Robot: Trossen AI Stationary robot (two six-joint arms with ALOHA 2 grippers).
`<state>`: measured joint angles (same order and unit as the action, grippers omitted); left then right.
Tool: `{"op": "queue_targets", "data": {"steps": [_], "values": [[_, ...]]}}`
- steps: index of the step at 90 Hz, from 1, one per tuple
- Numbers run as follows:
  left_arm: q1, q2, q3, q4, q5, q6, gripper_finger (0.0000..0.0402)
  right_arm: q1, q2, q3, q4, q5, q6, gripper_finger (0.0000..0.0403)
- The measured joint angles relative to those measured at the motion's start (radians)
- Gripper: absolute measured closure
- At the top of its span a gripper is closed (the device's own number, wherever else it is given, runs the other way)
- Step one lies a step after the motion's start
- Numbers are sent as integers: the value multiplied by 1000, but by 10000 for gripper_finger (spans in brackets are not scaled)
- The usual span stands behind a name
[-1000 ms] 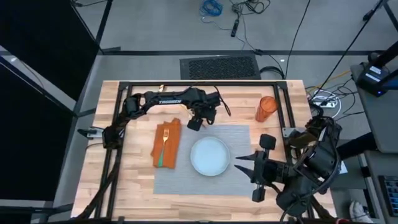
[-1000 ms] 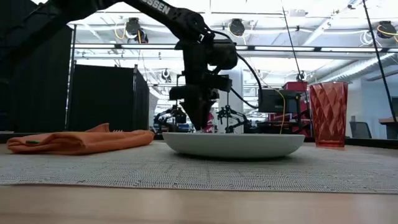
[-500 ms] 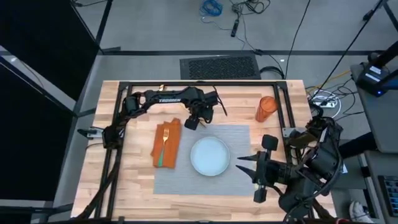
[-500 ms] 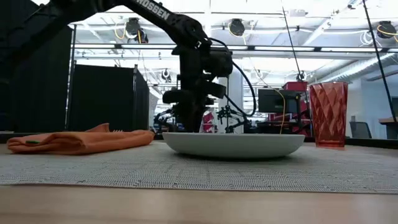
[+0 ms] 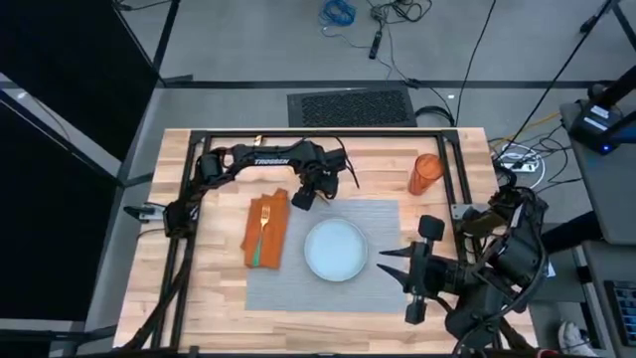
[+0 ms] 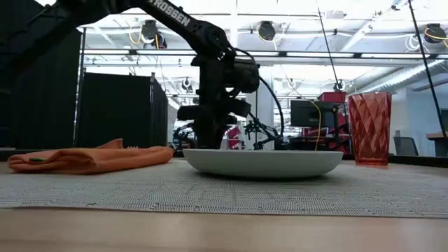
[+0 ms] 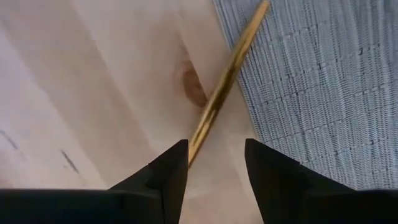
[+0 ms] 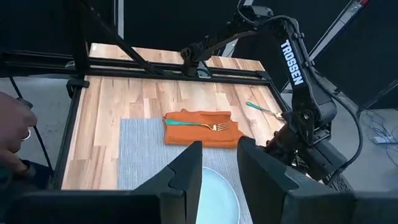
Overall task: Set table place
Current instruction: Put the gold table knife on the gray table mat to the right of the blue plate
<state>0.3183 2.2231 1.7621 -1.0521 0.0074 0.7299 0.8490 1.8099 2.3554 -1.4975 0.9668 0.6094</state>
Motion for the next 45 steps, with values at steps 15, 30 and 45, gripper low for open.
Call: {"op": "queue_targets", "data": {"steps": [15, 30, 45], "values": [[0, 0, -20, 36, -1, 14, 258, 0, 0, 0, 0, 0, 0, 316], [0, 0, -21, 44, -1, 35, 258, -5, 0, 0, 2, 0, -6, 316], [3, 0, -22, 73, -8, 37, 258, -5, 0, 1, 3, 0, -9, 316]]}}
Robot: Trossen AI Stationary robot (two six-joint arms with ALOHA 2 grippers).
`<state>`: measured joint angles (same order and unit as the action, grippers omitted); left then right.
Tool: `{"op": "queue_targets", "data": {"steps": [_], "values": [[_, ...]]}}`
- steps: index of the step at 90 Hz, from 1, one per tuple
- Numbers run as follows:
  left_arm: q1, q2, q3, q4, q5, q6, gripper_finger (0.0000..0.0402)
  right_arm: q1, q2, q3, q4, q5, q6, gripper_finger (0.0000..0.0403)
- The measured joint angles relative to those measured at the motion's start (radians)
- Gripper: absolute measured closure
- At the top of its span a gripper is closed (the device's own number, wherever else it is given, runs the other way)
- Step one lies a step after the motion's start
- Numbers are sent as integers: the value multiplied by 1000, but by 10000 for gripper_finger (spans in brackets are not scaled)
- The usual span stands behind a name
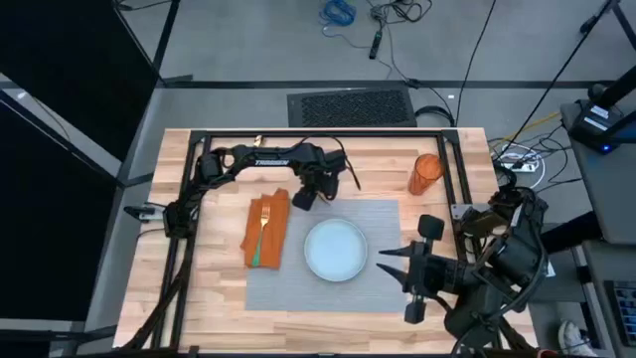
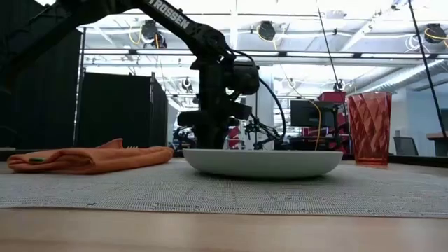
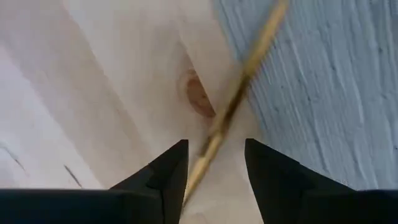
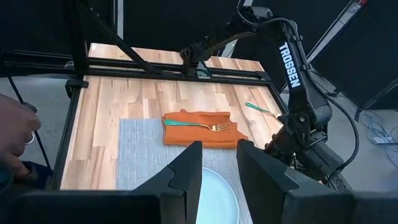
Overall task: Set table place
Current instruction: Put the gold table knife on the gray table mat to the right of the blue plate
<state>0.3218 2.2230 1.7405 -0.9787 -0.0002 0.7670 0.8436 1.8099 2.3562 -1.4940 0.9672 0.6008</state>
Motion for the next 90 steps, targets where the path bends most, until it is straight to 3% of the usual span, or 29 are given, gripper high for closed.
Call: {"op": "queue_targets", "data": {"steps": [24, 53, 90], "values": [[7, 0, 0, 20, -2, 8, 260, 0, 0, 0, 0, 0, 2, 316], [6, 0, 0, 16, -11, -1, 301, 0, 0, 0, 1, 0, 8, 316], [4, 0, 0, -15, -15, -28, 304, 0, 0, 0, 1, 0, 16, 316]]}}
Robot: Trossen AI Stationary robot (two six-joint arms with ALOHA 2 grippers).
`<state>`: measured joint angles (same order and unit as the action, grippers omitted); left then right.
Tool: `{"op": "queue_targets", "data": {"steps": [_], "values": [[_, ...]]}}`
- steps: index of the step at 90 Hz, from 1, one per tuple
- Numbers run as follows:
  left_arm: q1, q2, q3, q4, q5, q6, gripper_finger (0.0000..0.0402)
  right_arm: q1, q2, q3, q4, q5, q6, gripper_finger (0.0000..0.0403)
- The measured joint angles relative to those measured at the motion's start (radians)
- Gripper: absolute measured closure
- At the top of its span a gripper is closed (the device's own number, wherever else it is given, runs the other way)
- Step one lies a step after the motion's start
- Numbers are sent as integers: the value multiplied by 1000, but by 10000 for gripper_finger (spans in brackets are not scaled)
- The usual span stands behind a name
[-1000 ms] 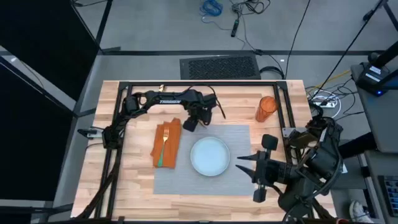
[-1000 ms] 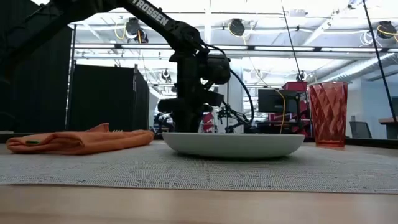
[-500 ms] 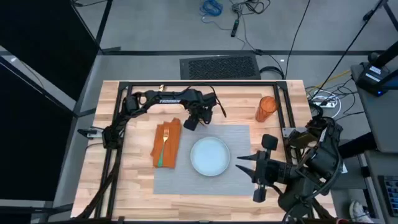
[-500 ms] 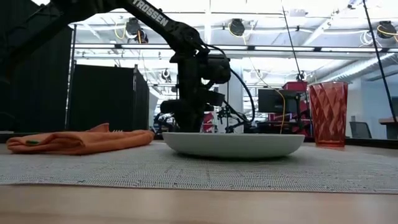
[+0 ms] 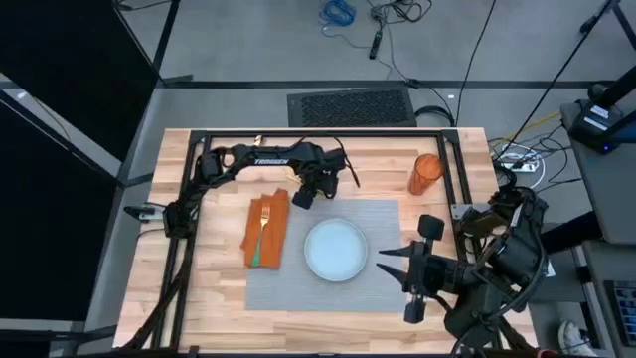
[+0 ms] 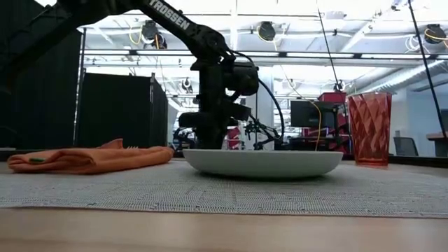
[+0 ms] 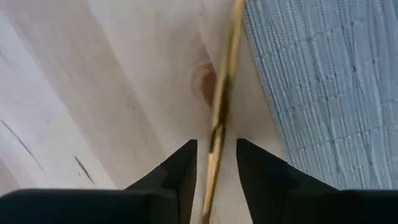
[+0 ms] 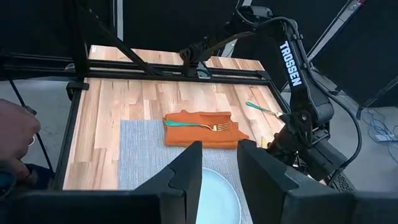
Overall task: Set table place
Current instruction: Put the gold table knife on the gray table mat to the right of the blue plate
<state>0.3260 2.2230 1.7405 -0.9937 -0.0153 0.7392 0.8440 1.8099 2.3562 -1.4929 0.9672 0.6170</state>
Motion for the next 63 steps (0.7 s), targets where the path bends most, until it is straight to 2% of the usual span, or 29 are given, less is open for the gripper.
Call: {"op": "queue_targets", "data": {"steps": [11, 30, 41, 51, 63], "values": [[0, 3, 1, -40, 17, -2, 304, 0, 0, 0, 0, 0, 0, 316], [1, 118, 18, -75, 63, -26, 304, 0, -1, 0, 7, 2, -1, 316], [-16, 129, 19, -72, 70, -2, 304, 0, -1, 0, 5, 3, 0, 316], [-19, 136, 80, -115, 71, 5, 304, -8, -1, 0, 1, 3, -14, 316], [-1, 143, 169, -140, 138, -22, 306, -21, -1, 0, 0, 3, -28, 316]]}}
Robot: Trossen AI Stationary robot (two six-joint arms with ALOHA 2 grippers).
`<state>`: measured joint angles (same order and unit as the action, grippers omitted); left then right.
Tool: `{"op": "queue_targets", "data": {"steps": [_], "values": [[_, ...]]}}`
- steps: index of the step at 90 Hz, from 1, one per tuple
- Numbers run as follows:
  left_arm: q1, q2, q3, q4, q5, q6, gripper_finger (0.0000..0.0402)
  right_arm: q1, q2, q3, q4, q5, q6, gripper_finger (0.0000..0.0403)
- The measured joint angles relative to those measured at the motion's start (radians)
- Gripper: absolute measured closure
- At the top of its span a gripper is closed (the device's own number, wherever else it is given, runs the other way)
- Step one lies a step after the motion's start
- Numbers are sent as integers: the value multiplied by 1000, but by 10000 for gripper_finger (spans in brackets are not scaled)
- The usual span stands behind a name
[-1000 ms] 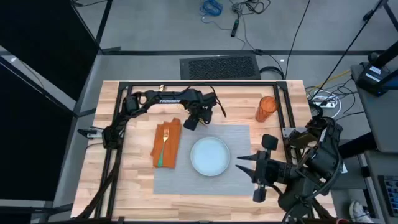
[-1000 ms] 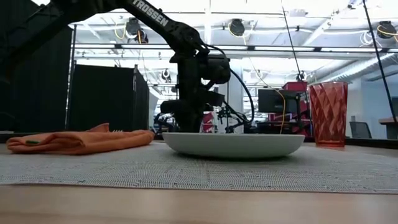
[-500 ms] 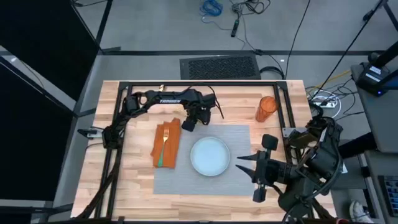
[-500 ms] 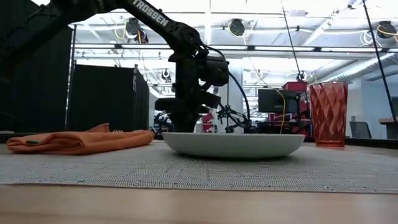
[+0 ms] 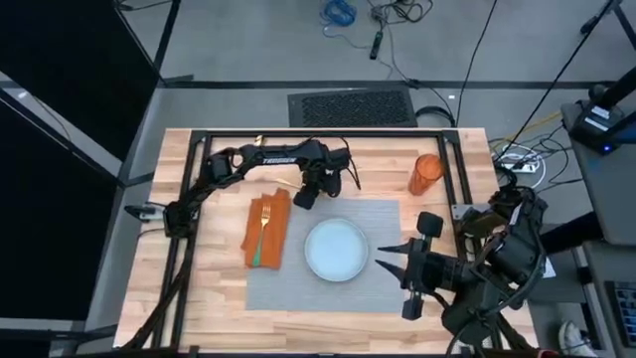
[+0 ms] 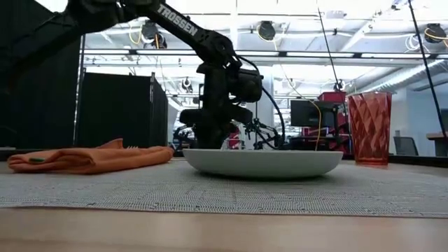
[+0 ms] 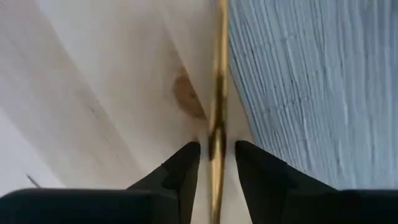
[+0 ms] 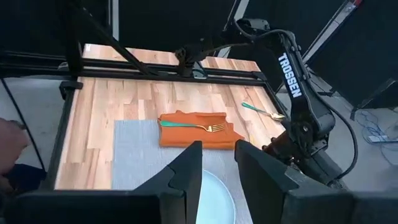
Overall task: Set table place
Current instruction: Put the gold table knife on the gray table mat to the right of the blue plate
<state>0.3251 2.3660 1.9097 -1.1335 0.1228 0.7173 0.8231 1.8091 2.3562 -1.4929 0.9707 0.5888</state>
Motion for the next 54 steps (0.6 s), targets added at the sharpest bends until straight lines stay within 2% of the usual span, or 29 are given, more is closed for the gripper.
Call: {"op": "queue_targets", "data": {"steps": [15, 33, 54], "values": [[2, 1, 4, 45, 44, -29, 329, 1, 0, 0, 0, 0, -1, 316], [4, 0, 3, 52, 54, -30, 389, 0, 0, 0, 14, -1, -1, 316], [0, -1, -1, 52, 52, -5, 399, 3, 0, 0, 16, -5, 0, 316]]}}
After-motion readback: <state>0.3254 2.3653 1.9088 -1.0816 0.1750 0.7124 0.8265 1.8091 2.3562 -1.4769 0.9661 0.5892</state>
